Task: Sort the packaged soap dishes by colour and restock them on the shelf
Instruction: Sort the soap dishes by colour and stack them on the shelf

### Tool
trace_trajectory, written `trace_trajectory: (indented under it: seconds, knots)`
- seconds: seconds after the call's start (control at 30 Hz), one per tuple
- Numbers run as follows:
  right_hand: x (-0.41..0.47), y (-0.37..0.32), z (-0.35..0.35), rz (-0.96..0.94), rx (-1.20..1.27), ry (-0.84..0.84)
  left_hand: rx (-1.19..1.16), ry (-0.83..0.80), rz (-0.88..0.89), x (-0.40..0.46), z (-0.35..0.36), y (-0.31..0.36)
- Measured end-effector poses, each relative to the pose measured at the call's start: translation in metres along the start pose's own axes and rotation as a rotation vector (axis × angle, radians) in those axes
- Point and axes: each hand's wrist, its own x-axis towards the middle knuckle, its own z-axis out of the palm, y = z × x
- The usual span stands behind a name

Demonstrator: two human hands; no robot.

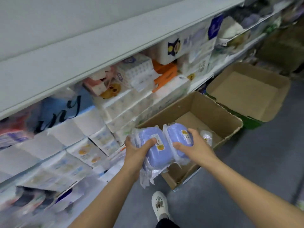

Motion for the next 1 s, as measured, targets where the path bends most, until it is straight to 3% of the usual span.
trace_trajectory:
  seconds: [0.37,0.7,0.9,1.0]
  knots:
    - [0.145,0.035,-0.012,0.325,0.068,0.045,-0.025,-0.079,-0.201,0.132,0.092,-0.001]
    - [0.257,0.093,-0.006,0.663,0.29,0.109,0.145,-0.206,-0.313,0.22,0.152,-0.025]
    - [0.322,0.125,0.011,0.667,0.45,0.211,0.35,-0.213,-0.361,0.258,0.171,-0.053]
    - [0.352,0.14,0.028,0.639,0.49,0.146,0.386,-0.184,-0.356,0.271,0.173,-0.069]
